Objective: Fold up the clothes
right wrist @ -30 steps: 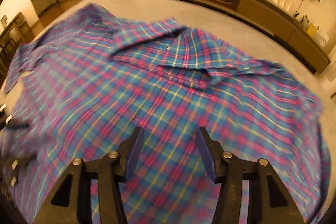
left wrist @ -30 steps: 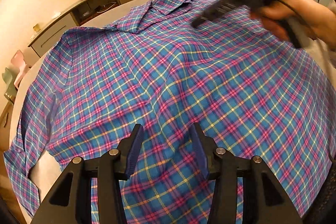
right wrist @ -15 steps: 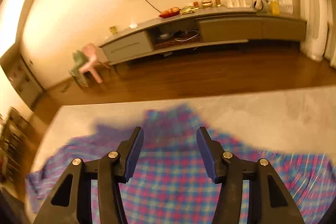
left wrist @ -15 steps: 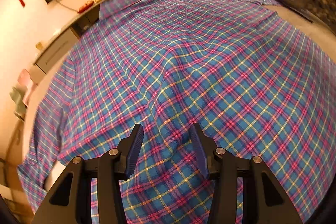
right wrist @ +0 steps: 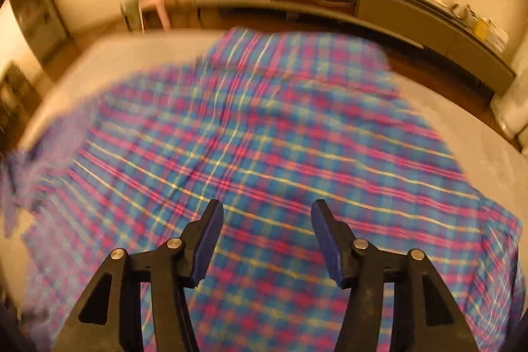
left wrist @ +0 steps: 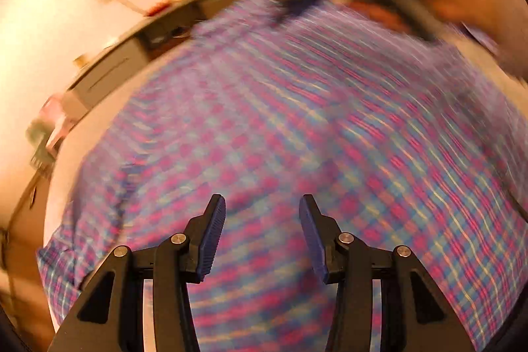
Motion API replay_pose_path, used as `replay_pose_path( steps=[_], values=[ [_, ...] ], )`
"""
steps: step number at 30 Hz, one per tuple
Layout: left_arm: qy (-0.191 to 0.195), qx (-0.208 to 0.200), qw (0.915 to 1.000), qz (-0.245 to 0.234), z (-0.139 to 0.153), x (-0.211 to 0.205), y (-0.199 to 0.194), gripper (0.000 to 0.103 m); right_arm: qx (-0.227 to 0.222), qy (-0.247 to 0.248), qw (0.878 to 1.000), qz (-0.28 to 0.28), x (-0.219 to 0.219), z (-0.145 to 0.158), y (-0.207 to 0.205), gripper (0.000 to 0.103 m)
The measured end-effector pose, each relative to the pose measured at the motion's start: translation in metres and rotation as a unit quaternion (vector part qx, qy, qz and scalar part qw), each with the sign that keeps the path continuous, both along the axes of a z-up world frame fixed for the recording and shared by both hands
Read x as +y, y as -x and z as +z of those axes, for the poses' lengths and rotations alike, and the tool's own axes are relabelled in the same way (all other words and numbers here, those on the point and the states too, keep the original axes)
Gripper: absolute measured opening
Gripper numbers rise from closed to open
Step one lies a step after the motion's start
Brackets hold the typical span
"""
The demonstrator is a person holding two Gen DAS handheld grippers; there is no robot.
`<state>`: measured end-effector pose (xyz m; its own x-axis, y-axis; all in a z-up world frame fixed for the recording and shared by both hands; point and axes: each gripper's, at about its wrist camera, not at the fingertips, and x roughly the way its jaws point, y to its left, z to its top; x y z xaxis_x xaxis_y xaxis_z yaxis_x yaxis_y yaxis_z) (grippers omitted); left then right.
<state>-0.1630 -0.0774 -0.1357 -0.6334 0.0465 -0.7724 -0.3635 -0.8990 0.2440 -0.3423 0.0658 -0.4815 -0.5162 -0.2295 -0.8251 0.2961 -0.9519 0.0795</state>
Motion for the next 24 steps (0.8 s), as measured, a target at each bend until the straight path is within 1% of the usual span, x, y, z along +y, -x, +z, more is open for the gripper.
replay_pose_path(
  steps=[2,3,5,6,7,9,10,11,12,13,15,16,19,22,24],
  values=[
    [0.003,0.014,0.9989,0.045,0.011,-0.017,0.022,0.047,0.026,0.003,0.999,-0.019,0.037,-0.004,-0.029,0.058],
    [0.008,0.017,0.9974,0.070,0.015,-0.028,0.030,0.047,0.035,-0.004,0.999,-0.032,0.054,-0.004,-0.042,0.058],
    [0.022,0.019,0.9941,0.104,0.024,-0.042,0.048,0.047,0.042,-0.039,0.996,-0.073,0.098,-0.012,-0.064,0.058],
    [0.031,0.020,0.9925,0.117,0.026,-0.044,0.054,0.047,0.037,-0.052,0.994,-0.094,0.123,-0.016,-0.071,0.058],
    [0.041,0.021,0.9907,0.128,0.029,-0.046,0.059,0.046,0.027,-0.056,0.991,-0.120,0.147,-0.031,-0.080,0.058],
    [0.048,0.007,0.9886,0.143,0.025,-0.054,0.079,0.046,0.002,-0.058,0.983,-0.174,0.195,-0.069,-0.098,0.058],
    [0.050,-0.002,0.9875,0.149,0.023,-0.058,0.090,0.046,-0.008,-0.058,0.979,-0.194,0.219,-0.080,-0.108,0.058],
    [0.055,-0.023,0.9860,0.155,0.013,-0.063,0.103,0.046,-0.019,-0.054,0.976,-0.211,0.239,-0.094,-0.116,0.061],
    [0.056,-0.029,0.9852,0.159,0.009,-0.067,0.108,0.046,-0.008,-0.034,0.975,-0.220,0.252,-0.096,-0.123,0.062],
    [0.051,-0.026,0.9850,0.163,0.012,-0.070,0.110,0.046,0.002,-0.031,0.972,-0.231,0.264,-0.101,-0.127,0.062],
    [0.022,-0.040,0.9830,0.178,0.017,-0.079,0.126,0.046,0.003,-0.042,0.966,-0.254,0.279,-0.122,-0.128,0.064],
    [0.007,-0.048,0.9813,0.186,0.020,-0.083,0.135,0.046,0.007,-0.046,0.964,-0.263,0.285,-0.126,-0.130,0.064],
    [-0.016,-0.050,0.9789,0.198,0.025,-0.085,0.156,0.046,0.021,-0.054,0.958,-0.281,0.296,-0.147,-0.130,0.064],
    [0.000,-0.054,0.9786,0.199,0.032,-0.078,0.170,0.046,0.032,-0.064,0.953,-0.293,0.307,-0.151,-0.122,0.064],
    [0.012,-0.057,0.9772,0.204,0.035,-0.075,0.173,0.046,0.027,-0.076,0.952,-0.294,0.303,-0.149,-0.126,0.065]
  ],
)
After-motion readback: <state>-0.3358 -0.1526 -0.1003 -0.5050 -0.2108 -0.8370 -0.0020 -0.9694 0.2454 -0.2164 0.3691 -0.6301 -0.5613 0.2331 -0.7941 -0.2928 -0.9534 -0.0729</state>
